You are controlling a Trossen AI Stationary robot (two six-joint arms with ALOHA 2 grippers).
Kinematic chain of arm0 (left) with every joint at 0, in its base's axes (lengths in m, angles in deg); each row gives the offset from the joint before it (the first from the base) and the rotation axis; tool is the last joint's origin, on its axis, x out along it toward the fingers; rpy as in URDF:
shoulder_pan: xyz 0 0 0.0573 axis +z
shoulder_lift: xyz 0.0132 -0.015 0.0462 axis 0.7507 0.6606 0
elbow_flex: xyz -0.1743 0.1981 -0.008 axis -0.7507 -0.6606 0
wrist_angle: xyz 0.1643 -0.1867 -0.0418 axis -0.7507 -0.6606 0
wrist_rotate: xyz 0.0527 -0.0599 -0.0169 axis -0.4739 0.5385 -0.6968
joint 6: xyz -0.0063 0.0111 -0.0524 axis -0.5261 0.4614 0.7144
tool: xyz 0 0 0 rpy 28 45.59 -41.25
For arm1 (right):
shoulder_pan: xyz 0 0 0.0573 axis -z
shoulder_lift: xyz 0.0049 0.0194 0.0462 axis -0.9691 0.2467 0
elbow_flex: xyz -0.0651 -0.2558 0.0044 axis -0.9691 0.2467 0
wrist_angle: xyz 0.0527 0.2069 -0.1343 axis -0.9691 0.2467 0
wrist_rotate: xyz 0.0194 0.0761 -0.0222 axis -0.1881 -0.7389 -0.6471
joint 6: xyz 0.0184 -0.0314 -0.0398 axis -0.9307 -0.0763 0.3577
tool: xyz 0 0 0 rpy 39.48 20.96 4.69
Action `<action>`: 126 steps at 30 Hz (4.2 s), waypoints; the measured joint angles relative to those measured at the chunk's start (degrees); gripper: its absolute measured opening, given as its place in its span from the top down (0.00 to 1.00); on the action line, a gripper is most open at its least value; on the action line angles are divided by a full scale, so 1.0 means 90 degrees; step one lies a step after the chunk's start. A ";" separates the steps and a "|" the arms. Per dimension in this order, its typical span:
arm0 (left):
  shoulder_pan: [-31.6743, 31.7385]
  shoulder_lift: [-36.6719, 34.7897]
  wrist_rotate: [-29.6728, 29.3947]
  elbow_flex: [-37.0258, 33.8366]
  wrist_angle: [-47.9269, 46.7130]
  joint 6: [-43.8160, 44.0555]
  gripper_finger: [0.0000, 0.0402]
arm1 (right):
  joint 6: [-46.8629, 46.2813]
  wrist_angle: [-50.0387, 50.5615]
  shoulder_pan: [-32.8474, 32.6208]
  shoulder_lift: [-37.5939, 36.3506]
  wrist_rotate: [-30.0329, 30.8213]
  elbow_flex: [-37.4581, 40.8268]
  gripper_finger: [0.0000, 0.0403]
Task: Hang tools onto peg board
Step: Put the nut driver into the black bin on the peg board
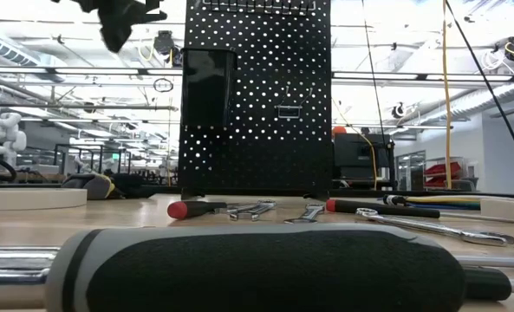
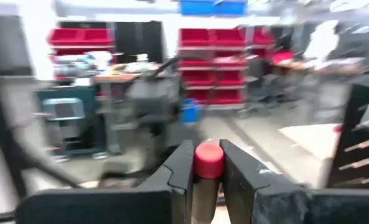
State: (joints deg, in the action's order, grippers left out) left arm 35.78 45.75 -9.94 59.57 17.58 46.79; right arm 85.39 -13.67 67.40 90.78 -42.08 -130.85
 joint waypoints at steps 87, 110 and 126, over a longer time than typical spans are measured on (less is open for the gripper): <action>-0.2086 0.4147 0.1199 0.0217 0.1985 0.0792 0.70 | -0.3253 0.5516 -0.1242 0.0703 -0.0371 0.1852 0.47; -0.1967 0.4157 0.0497 0.0216 0.1959 0.0895 0.70 | -0.3908 0.3118 -0.0835 0.1291 -0.0211 0.3603 0.61; -0.1099 0.3061 -0.0027 0.0211 0.1559 0.0075 0.70 | -0.4407 0.3395 -0.0794 0.1110 0.0033 0.3655 0.91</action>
State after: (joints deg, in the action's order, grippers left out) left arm 25.89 73.30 -10.18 61.47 31.62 47.46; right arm 45.73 16.88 60.25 100.77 -41.79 -97.95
